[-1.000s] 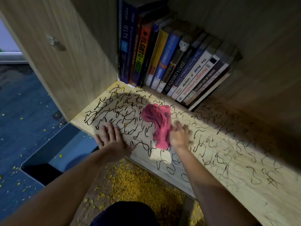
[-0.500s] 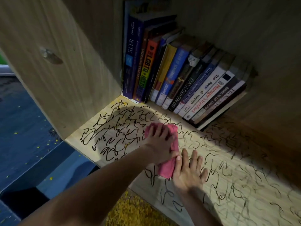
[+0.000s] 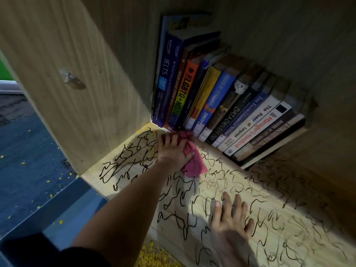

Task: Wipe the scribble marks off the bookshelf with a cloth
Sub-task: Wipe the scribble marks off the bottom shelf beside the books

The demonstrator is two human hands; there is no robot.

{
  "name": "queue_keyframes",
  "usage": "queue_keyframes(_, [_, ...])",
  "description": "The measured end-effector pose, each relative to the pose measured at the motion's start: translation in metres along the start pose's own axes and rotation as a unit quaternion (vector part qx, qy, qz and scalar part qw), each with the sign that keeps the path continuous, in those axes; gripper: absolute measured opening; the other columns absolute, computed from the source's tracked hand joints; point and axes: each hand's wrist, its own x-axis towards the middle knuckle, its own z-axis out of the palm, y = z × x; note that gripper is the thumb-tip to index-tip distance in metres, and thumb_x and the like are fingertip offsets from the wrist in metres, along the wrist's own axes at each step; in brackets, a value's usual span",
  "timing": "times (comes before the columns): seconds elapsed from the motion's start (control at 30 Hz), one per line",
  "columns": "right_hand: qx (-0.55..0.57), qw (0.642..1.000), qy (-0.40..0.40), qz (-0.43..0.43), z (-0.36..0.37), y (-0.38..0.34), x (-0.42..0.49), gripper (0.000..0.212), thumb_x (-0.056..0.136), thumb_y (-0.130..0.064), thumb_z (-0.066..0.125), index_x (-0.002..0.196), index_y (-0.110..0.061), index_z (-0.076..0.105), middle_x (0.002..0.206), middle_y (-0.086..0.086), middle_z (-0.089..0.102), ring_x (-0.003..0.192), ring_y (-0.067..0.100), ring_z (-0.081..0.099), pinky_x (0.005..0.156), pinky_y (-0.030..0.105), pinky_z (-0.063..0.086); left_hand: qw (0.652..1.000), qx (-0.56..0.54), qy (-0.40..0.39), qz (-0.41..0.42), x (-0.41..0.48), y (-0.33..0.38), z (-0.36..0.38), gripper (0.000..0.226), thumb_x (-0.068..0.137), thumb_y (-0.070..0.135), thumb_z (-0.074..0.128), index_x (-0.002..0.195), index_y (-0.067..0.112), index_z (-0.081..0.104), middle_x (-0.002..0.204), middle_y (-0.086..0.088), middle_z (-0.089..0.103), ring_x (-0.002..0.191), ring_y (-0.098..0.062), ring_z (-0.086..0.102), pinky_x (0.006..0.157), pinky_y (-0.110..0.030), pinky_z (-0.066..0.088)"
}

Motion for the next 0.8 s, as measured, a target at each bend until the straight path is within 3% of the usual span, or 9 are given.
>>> queue_keyframes(0.07, [0.005,1.0,0.009,-0.002,0.001,0.001,-0.002,0.074,0.081,-0.064,-0.008,0.149,-0.042,0.01,0.161,-0.006,-0.005,0.147,0.017,-0.006,0.117,0.045,0.001,0.998,-0.012,0.009,-0.059,-0.005,0.004,-0.004,0.053,0.101,0.045,0.025,0.143,0.013,0.028,0.149,-0.018,0.023,0.139,-0.042,0.017,0.115,-0.055,0.011])
queue_keyframes(0.17, [0.001,1.0,-0.01,0.008,-0.001,0.0,0.001,0.056,0.095,-0.056,0.009,0.149,-0.042,0.009,0.16,-0.006,-0.008,0.147,0.017,-0.008,0.117,0.045,-0.001,0.993,0.011,0.028,-0.112,-0.01,-0.002,-0.014,0.045,0.101,0.024,0.029,0.141,0.002,0.029,0.146,-0.026,0.025,0.135,-0.048,0.023,0.112,-0.057,0.02])
queue_keyframes(0.23, [0.006,0.999,-0.041,0.011,-0.005,-0.001,0.004,0.053,0.097,-0.052,0.011,0.149,-0.042,0.005,0.16,-0.005,-0.012,0.147,0.017,-0.012,0.117,0.045,-0.004,0.991,0.046,0.071,-0.105,-0.008,-0.019,-0.022,0.051,0.101,0.023,0.036,0.145,0.001,0.02,0.149,-0.026,0.021,0.139,-0.048,0.018,0.115,-0.057,0.013])
queue_keyframes(0.33, [0.0,0.999,-0.033,0.011,-0.004,0.0,0.004,0.056,0.095,-0.056,0.006,0.149,-0.042,0.003,0.159,-0.007,-0.014,0.146,0.017,-0.014,0.117,0.045,-0.006,0.985,0.088,0.14,-0.041,0.002,-0.058,-0.028,0.057,0.102,0.024,0.034,0.149,0.002,0.012,0.157,-0.021,0.01,0.145,-0.042,0.0,0.111,-0.051,-0.01])
queue_keyframes(0.43, [0.004,1.0,0.012,0.003,-0.001,-0.001,-0.002,0.058,0.094,-0.059,0.007,0.149,-0.041,0.01,0.16,-0.007,-0.007,0.147,0.016,-0.01,0.117,0.045,-0.002,0.984,0.119,0.129,0.034,0.007,-0.091,-0.018,0.06,0.102,0.035,0.011,0.15,-0.001,0.012,0.159,-0.02,0.01,0.147,-0.035,0.0,0.111,-0.039,-0.015])
queue_keyframes(0.47, [0.002,1.0,0.017,0.001,-0.002,-0.002,-0.003,0.057,0.095,-0.057,0.01,0.15,-0.041,0.011,0.161,-0.007,-0.005,0.147,0.016,-0.009,0.118,0.044,-0.001,0.987,0.107,0.117,0.039,0.008,-0.096,-0.015,0.062,0.102,0.039,0.012,0.151,0.0,0.011,0.159,-0.019,0.009,0.147,-0.033,0.0,0.111,-0.037,-0.015])
queue_keyframes(0.6, [-0.002,1.0,0.021,-0.004,-0.001,0.001,-0.003,0.067,0.088,-0.066,-0.002,0.149,-0.041,0.011,0.161,-0.006,-0.004,0.147,0.016,-0.008,0.117,0.045,-0.001,0.997,-0.029,0.066,0.005,0.007,-0.087,-0.01,0.078,0.093,0.06,0.039,0.15,0.01,0.02,0.157,-0.012,0.02,0.146,-0.029,0.012,0.118,-0.038,0.0])
queue_keyframes(0.73, [0.003,1.0,0.019,-0.001,-0.002,-0.002,-0.005,0.057,0.095,-0.058,0.017,0.149,-0.04,0.012,0.161,-0.005,-0.003,0.147,0.017,-0.007,0.118,0.046,0.001,0.995,-0.073,0.035,-0.051,-0.005,-0.079,-0.016,0.062,0.096,0.045,0.047,0.149,0.022,0.025,0.153,-0.007,0.025,0.138,-0.032,0.023,0.114,-0.042,0.02])
queue_keyframes(0.8, [0.001,1.0,0.007,-0.006,-0.003,-0.002,-0.004,0.058,0.094,-0.058,0.017,0.149,-0.039,0.011,0.161,-0.004,-0.004,0.147,0.018,-0.007,0.117,0.048,0.001,0.996,-0.077,0.029,-0.033,-0.018,-0.08,-0.019,0.056,0.095,0.031,0.049,0.148,0.024,0.029,0.152,-0.006,0.027,0.137,-0.031,0.027,0.115,-0.039,0.022])
